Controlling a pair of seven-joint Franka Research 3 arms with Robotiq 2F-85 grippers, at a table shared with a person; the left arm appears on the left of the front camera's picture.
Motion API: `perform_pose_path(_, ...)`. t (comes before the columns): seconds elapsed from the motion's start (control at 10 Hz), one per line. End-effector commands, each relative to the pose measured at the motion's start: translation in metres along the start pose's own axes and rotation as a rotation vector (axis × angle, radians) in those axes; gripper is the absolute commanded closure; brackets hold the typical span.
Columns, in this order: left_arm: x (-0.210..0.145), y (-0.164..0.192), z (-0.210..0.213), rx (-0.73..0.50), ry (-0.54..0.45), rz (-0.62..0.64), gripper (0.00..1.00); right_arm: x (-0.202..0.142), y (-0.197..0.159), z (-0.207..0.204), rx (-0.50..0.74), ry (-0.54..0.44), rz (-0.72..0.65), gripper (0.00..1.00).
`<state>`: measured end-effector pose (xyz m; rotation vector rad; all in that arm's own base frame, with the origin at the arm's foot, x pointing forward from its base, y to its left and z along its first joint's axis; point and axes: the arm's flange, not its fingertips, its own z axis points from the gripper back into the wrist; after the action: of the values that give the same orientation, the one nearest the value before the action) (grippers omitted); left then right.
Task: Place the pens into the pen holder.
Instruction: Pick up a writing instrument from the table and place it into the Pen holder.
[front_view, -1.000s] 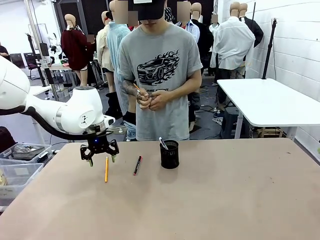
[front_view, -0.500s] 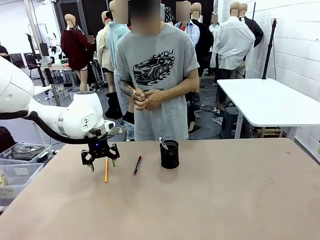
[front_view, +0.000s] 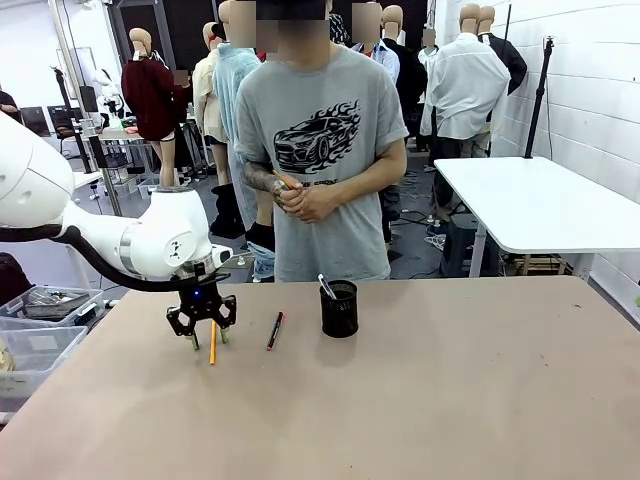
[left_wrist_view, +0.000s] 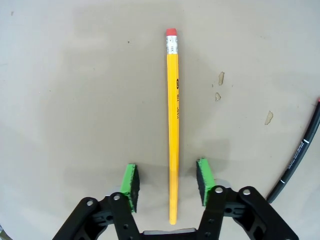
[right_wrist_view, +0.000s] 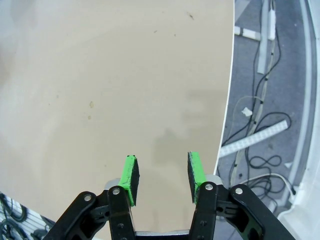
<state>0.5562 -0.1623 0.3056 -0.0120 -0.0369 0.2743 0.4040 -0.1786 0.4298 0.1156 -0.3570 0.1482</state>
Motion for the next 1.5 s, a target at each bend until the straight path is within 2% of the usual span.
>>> perform_pose_path(0.0, 0.005, -0.004, -0.003, 0.009, 0.006, -0.011, 1.00, 0.000, -0.001, -0.001, -0.005, 0.002, 0.008, 0.49)
perform_pose_path(0.6, 0.002, -0.007, -0.010, 0.037, 0.035, -0.026, 1.00, 0.000, -0.001, -0.001, -0.005, 0.002, 0.008, 0.49)
perform_pose_path(0.8, -0.006, -0.004, 0.000, 0.000, 0.030, -0.105, 1.00, 0.000, -0.001, -0.001, -0.005, 0.002, 0.008, 0.49)
perform_pose_path(1.0, -0.026, 0.007, 0.042, -0.102, -0.075, -0.262, 1.00, 0.000, -0.001, -0.001, -0.005, 0.002, 0.008, 0.49)
perform_pose_path(1.2, -0.040, 0.023, 0.076, -0.217, -0.145, -0.362, 1.00, 0.000, -0.001, -0.001, -0.005, 0.002, 0.008, 0.49)
perform_pose_path(1.4, -0.043, 0.037, 0.094, -0.372, -0.295, -0.498, 1.00, 0.000, -0.001, -0.001, -0.005, 0.002, 0.008, 0.49)
